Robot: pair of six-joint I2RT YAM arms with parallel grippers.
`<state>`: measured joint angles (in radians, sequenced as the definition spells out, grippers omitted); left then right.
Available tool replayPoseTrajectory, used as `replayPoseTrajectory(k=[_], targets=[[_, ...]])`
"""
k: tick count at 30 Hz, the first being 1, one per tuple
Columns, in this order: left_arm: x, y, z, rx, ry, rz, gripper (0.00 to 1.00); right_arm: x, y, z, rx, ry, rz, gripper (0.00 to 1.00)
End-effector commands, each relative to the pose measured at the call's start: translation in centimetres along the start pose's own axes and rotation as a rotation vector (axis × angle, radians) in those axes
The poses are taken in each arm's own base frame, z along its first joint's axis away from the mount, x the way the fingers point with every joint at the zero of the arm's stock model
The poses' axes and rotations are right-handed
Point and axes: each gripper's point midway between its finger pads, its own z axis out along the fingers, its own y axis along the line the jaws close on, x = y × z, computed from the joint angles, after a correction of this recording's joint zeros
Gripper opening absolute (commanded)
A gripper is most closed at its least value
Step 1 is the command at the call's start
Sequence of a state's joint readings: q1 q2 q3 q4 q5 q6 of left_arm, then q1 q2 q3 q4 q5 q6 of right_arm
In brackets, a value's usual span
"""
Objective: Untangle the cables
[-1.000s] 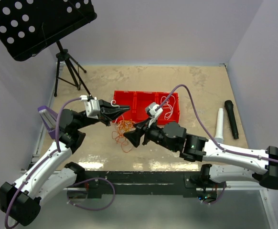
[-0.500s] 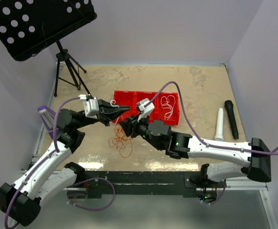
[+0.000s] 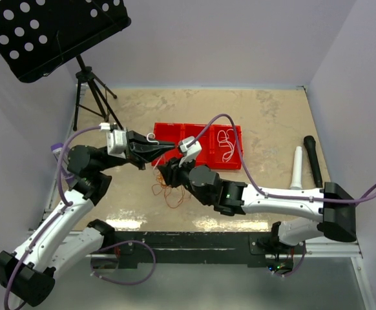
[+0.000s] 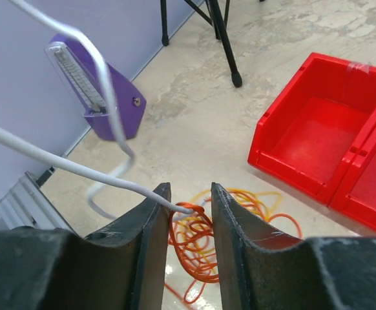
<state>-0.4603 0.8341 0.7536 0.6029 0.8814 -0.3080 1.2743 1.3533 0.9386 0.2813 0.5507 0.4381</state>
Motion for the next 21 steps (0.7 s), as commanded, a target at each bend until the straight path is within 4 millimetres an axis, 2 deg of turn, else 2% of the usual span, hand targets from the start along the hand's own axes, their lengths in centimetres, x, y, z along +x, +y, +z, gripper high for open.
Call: replayPoseTrajectory(k=[1,11,16,21], targets=[[-5.3,-0.7,0.6,0.028,-0.087,0.058,0.00,2.7,-0.8,0.0,0.014,0.034,0.053,0.33],[-10.5,0.2,1.4,-0.021,-0.138,0.178,0.00,10.4,-3.6,-0.7,0.057,0.170,0.096,0.34],[-13.7,1.2,1.7,-0.084,-0.198,0.278,0.00,12.6,-4.2,-1.2,0.054,0.213,0.122,0.38],[-18.8,2.8,1.8,-0.183,-0.302,0.419,0.00,14.4,-4.8,-1.4,0.070,0.250,0.126,0.43]])
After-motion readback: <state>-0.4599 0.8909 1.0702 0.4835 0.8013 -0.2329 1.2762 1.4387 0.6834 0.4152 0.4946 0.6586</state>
